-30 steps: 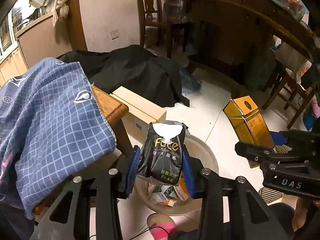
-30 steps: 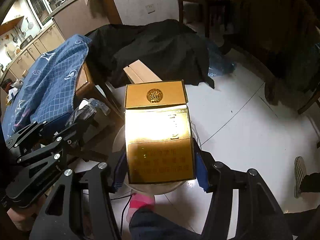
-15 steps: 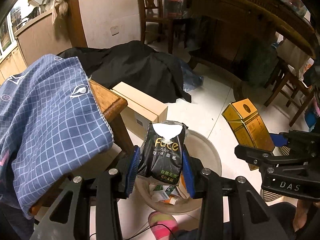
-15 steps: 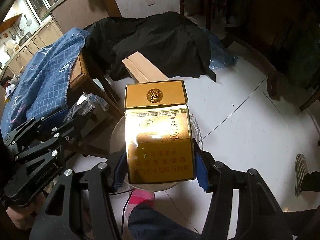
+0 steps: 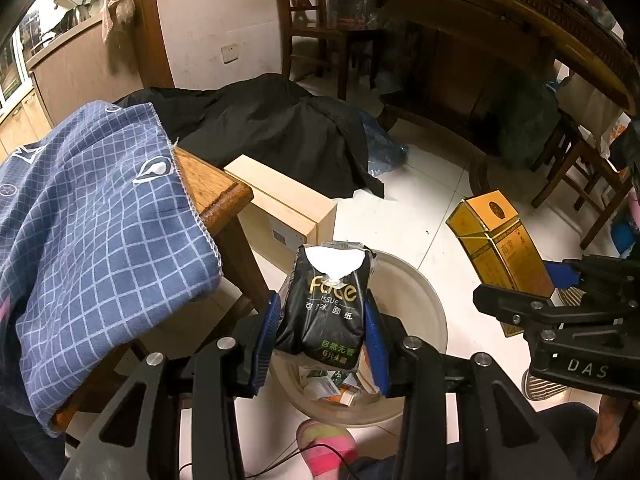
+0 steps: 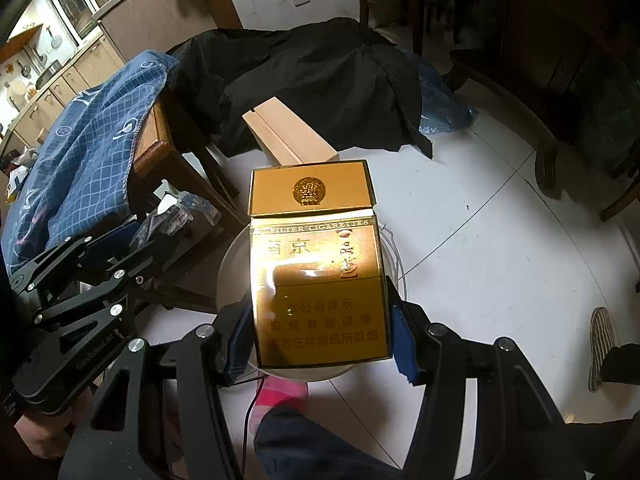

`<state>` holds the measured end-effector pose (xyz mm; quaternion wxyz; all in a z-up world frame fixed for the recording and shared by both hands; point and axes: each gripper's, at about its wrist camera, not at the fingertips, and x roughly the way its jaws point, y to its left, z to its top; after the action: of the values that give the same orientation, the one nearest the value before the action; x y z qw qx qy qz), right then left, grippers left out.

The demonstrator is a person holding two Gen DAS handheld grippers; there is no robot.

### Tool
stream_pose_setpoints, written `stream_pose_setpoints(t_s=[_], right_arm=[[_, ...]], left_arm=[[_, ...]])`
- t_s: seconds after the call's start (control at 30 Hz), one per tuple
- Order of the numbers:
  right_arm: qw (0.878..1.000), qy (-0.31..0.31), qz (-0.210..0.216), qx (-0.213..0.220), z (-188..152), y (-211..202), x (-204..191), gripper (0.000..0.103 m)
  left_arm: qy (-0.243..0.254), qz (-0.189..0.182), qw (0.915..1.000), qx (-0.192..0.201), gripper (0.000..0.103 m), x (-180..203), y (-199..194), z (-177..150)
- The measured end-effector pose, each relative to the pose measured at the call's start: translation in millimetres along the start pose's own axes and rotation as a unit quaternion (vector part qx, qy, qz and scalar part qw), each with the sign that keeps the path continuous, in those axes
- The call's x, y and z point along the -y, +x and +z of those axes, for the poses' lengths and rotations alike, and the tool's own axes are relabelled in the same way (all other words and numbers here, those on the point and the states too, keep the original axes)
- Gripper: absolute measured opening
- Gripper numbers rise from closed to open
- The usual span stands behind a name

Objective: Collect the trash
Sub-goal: 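Open the left gripper to drop the tissue pack while the right gripper releases the cigarette box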

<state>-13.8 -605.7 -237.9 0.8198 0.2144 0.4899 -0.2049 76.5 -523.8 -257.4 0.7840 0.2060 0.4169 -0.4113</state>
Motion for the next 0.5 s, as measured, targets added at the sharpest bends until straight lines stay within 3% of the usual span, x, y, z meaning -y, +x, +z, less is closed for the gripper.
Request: stream_pose_setpoints(t_s=[0.5], right_arm=[[1.0, 0.003, 0.0, -0.001, -2.2, 2.7, 1.8, 0.055]], left_arm=[[0.003, 0.003, 1.0, 0.0, 0.041, 0.5, 2.2, -0.1]])
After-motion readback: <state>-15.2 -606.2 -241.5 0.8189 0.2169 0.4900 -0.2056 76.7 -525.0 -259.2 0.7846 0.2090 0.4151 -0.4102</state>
